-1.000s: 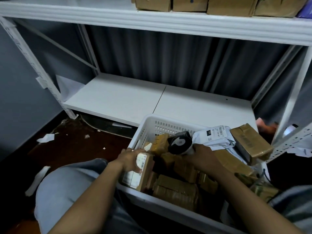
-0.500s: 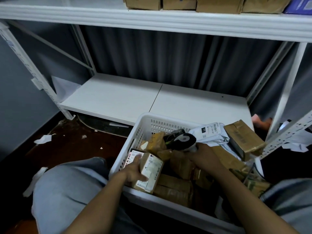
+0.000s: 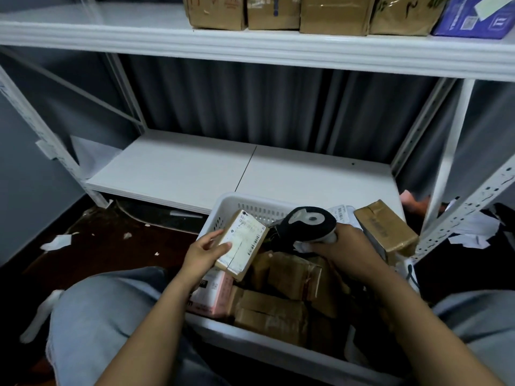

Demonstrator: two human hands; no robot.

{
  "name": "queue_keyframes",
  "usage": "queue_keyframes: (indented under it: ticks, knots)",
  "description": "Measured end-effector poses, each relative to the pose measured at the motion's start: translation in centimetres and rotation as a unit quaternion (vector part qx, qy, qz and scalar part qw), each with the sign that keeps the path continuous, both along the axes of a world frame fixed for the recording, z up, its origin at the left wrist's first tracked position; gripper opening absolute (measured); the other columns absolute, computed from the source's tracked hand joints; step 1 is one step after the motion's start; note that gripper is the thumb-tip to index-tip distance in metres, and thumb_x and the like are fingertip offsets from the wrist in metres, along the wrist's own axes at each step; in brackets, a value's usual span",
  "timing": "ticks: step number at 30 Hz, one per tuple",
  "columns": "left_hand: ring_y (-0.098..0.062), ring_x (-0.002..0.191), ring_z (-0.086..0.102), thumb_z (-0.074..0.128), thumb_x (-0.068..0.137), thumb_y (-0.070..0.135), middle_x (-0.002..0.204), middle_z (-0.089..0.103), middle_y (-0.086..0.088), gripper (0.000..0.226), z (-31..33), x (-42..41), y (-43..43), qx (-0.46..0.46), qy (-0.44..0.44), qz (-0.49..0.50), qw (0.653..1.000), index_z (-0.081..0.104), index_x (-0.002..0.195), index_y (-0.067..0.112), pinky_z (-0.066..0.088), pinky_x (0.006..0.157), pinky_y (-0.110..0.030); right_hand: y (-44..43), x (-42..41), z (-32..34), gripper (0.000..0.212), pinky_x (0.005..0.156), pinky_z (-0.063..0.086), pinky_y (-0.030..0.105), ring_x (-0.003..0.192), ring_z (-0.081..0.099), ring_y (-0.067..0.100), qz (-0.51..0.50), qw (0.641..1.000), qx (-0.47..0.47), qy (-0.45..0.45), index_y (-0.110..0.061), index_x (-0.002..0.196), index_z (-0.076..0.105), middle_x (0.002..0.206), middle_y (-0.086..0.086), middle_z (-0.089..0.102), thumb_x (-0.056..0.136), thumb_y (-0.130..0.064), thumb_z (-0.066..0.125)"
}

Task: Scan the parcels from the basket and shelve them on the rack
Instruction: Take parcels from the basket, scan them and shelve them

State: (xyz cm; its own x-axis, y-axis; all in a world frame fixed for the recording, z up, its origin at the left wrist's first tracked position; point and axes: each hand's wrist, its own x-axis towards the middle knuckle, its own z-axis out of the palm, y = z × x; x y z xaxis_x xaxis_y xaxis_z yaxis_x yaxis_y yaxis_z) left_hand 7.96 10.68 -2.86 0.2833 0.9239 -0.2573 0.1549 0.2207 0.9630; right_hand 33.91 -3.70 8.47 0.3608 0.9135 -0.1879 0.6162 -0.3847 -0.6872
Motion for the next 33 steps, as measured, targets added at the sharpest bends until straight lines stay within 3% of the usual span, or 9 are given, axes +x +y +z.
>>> queue_keyframes:
  ticks: [3,5,7,19,26,30,33]
  knots:
    - [-0.01,0.095,0.067,0.074,0.081,0.008,0.111,0.068,-0.001,0.046,0.6,0.5,-0.1,0.006,-0.031,0.014,0.999,0.063,0.125,0.017,0.055,0.07,-0.016,-0.4,0.0,1.3,0.019,0.052,0.04,0.012,0.071,0.056,0.007,0.03,0.998,-0.017,-0.062,-0.015,0.093,0.066,0.083,-0.002,0.066,0.084,-0.031,0.072]
    - [-0.01,0.095,0.068,0.073,0.082,0.008,0.11,0.069,0.001,0.045,0.9,0.6,0.0,0.007,-0.044,0.014,0.999,0.063,0.125,0.018,0.056,0.07,-0.017,-0.7,0.0,2.0,0.015,0.047,0.032,0.016,0.063,0.05,0.005,0.042,0.995,-0.018,-0.087,-0.02,0.079,0.059,0.071,-0.006,0.058,0.085,-0.029,0.07]
    - [-0.013,0.098,0.068,0.073,0.082,0.009,0.112,0.069,0.001,0.045,0.8,0.7,0.2,0.007,-0.051,0.011,0.999,0.063,0.125,0.02,0.056,0.072,-0.019,-1.0,-0.1,2.5,0.024,0.046,0.028,0.016,0.058,0.046,0.003,0.051,0.994,-0.021,-0.1,-0.025,0.07,0.051,0.064,-0.01,0.052,0.085,-0.028,0.068]
    - [-0.014,0.099,0.069,0.075,0.081,0.013,0.114,0.07,-0.001,0.043,0.6,0.6,0.0,0.008,-0.05,-0.014,0.999,0.065,0.122,0.023,0.056,0.075,-0.024,-0.8,-0.8,3.1,0.015,0.048,0.032,0.018,0.061,0.05,0.005,0.068,0.991,-0.022,-0.109,-0.011,0.084,0.062,0.07,-0.003,0.058,0.086,-0.025,0.067]
    - [-0.022,0.102,0.068,0.072,0.084,0.016,0.116,0.069,-0.006,0.036,1.7,0.7,0.1,-0.016,-0.057,-0.001,0.998,0.066,0.118,0.027,0.056,0.088,-0.042,-0.3,-1.0,3.8,0.015,0.047,0.031,0.017,0.061,0.053,0.009,0.045,0.996,-0.001,-0.083,-0.016,0.081,0.061,0.066,-0.006,0.059,0.083,-0.028,0.069]
    - [-0.022,0.089,0.069,0.059,0.092,0.006,0.109,0.071,-0.011,0.037,4.9,1.1,1.4,-0.045,-0.091,0.021,0.995,0.061,0.127,0.018,0.055,0.072,-0.034,1.2,-1.4,5.8,0.021,0.051,0.037,0.021,0.061,0.056,0.012,0.0,0.997,0.065,-0.031,-0.025,0.071,0.054,0.063,-0.008,0.059,0.082,-0.024,0.071]
    - [-0.021,0.08,0.068,0.05,0.093,0.003,0.104,0.072,-0.011,0.037,9.2,1.1,2.4,-0.039,-0.115,0.033,0.992,0.06,0.123,0.021,0.054,0.062,-0.029,3.2,-1.6,8.0,0.016,0.048,0.043,0.023,0.047,0.055,0.015,-0.015,0.991,0.124,0.045,-0.018,0.071,0.059,0.05,-0.006,0.059,0.081,-0.019,0.071]
